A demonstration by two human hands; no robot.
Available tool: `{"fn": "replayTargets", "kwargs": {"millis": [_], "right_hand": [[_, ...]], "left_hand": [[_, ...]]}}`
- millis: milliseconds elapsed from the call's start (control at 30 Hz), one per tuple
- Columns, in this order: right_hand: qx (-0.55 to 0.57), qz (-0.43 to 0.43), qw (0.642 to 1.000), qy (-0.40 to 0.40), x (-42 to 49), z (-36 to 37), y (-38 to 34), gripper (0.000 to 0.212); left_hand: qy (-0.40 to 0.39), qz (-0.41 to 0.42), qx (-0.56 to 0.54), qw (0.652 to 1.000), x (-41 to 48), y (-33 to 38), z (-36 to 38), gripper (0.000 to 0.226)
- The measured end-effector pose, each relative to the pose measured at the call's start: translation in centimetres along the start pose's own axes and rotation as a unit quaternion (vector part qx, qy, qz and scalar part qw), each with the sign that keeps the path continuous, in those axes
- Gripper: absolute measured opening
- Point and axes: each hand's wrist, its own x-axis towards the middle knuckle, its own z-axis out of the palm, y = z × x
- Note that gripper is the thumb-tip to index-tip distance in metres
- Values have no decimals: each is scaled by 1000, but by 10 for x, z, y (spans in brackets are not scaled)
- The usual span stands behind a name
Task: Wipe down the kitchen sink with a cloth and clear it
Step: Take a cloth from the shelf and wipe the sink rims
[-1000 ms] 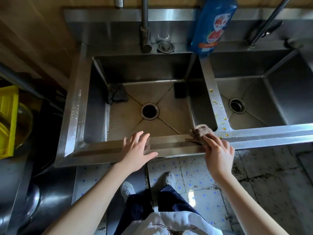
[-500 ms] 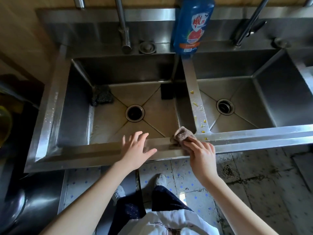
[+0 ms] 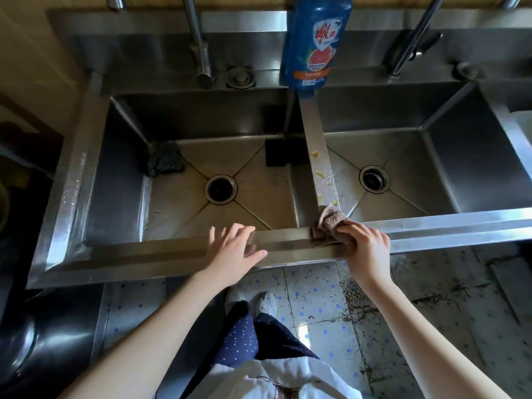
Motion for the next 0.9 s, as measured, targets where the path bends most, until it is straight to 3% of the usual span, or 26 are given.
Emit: {"fn": "replayTargets", "kwargs": {"millis": [333,567,700,833,900], "right_hand": [[9,-114,992,-49,-2,9,-32,26],[14,-184,978,-94,19,7,-6,30],[0,-244,966,-82,44,8,11,40],[30,-330,939,-87,80,11,27,42],[34,-362,926,-100,101,11,36,44]], "left_hand": [[1,21,-31,999,9,-14,-1,62],[12,6,-54,998,22,-9,1,65],[22,-37,-88,995,31,8,6,64],[75,-124,-227,963,43,39,12,55],[97,-163,-212,959,46,57,15,53]]}}
